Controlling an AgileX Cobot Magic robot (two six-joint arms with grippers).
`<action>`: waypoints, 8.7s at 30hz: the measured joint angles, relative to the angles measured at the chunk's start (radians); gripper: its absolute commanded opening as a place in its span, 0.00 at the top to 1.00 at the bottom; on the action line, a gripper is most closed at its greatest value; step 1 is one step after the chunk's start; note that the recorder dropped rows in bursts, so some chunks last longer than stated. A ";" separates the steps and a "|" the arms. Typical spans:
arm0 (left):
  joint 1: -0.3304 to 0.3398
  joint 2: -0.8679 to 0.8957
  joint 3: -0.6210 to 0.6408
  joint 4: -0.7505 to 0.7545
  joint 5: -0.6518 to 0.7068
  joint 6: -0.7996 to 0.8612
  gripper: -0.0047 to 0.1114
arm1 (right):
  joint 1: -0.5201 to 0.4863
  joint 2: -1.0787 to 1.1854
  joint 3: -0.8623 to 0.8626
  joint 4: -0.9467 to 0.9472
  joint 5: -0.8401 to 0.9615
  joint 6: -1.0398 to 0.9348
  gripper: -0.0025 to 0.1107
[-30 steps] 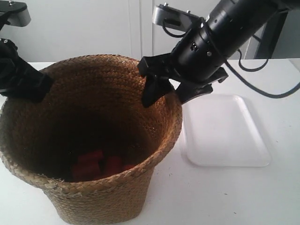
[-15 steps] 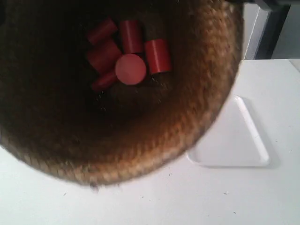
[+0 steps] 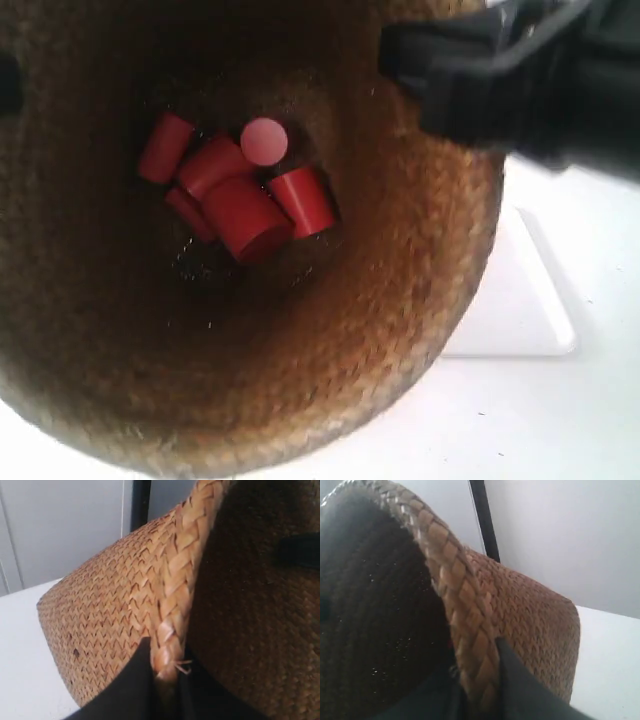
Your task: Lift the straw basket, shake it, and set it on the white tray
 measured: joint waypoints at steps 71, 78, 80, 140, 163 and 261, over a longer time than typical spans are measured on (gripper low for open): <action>-0.005 0.021 0.129 0.189 -0.025 -0.182 0.96 | 0.033 0.031 0.141 -0.100 -0.059 0.121 0.98; -0.007 -0.054 -0.072 0.260 0.089 -0.258 0.96 | 0.034 -0.091 -0.056 -0.145 0.100 0.130 0.98; -0.007 -0.040 0.095 0.299 0.038 -0.291 0.96 | 0.034 -0.014 0.120 -0.147 -0.005 0.139 0.98; -0.124 0.852 -0.688 0.155 0.247 -0.217 0.96 | -0.359 0.260 -0.365 -1.137 0.683 1.019 0.98; -0.234 1.283 -1.057 0.229 0.157 -0.261 0.96 | -0.804 0.503 -0.372 -0.767 0.489 0.728 0.98; -0.349 -0.186 0.680 0.495 -0.640 -0.333 0.51 | -0.855 -0.903 -0.285 -0.552 0.815 0.346 0.98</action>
